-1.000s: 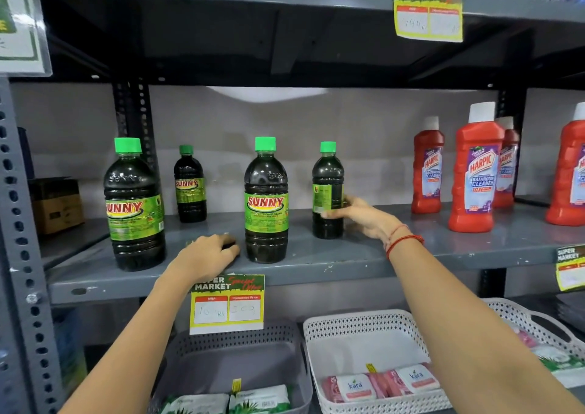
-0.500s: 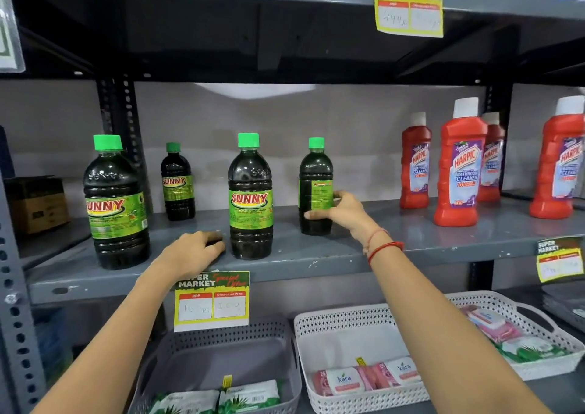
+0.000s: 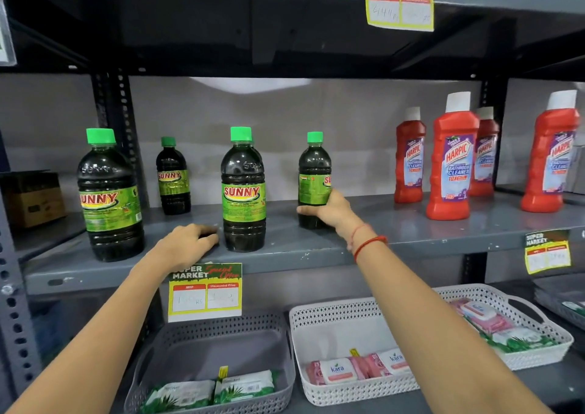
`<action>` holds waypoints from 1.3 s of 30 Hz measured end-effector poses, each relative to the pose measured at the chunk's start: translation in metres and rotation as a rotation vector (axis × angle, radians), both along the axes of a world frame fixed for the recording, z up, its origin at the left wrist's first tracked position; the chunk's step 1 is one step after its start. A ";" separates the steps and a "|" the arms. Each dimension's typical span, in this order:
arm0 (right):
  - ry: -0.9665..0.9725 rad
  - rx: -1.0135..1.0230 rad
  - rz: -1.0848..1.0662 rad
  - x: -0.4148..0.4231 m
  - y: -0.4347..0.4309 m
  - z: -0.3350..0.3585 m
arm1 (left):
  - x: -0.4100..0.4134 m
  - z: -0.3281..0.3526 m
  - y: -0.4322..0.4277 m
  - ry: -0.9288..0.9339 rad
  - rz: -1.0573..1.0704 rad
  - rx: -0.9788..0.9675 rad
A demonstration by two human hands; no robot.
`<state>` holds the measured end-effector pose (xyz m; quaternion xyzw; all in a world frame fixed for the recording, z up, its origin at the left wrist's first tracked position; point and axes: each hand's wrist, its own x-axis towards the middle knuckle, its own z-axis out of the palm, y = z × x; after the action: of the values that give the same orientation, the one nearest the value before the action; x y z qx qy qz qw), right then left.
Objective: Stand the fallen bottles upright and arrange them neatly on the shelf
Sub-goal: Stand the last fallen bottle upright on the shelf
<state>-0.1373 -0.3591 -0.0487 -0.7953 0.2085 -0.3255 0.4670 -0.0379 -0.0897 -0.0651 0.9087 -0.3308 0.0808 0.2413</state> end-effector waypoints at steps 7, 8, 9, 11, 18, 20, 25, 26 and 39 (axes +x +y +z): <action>0.053 0.090 -0.022 -0.012 -0.003 -0.007 | 0.001 0.001 -0.001 -0.011 0.000 0.012; 0.000 0.159 0.046 -0.015 -0.008 -0.006 | 0.001 0.001 -0.001 -0.015 0.000 0.014; -0.040 0.199 0.105 -0.018 -0.012 -0.005 | 0.001 0.001 -0.001 -0.017 0.001 0.015; -0.076 0.201 0.213 -0.022 -0.018 -0.006 | 0.001 0.001 -0.001 -0.015 0.004 0.014; -0.094 0.027 0.175 -0.029 -0.015 -0.007 | 0.000 0.001 -0.002 -0.022 0.012 0.036; -0.094 -0.033 0.098 -0.031 -0.014 -0.010 | -0.001 0.002 -0.003 -0.026 0.012 0.035; -0.007 -0.058 0.136 -0.052 -0.012 -0.008 | -0.002 0.002 -0.003 -0.032 0.003 0.024; 0.001 -0.065 0.136 -0.056 -0.011 -0.009 | -0.002 0.001 -0.003 -0.032 0.003 0.024; -0.026 -0.127 0.059 -0.084 -0.010 -0.016 | -0.005 0.003 -0.003 -0.041 0.013 0.042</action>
<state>-0.2218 -0.3693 -0.0644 -0.8247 0.1580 -0.3346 0.4278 -0.0430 -0.0930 -0.0625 0.9138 -0.3316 0.0941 0.2150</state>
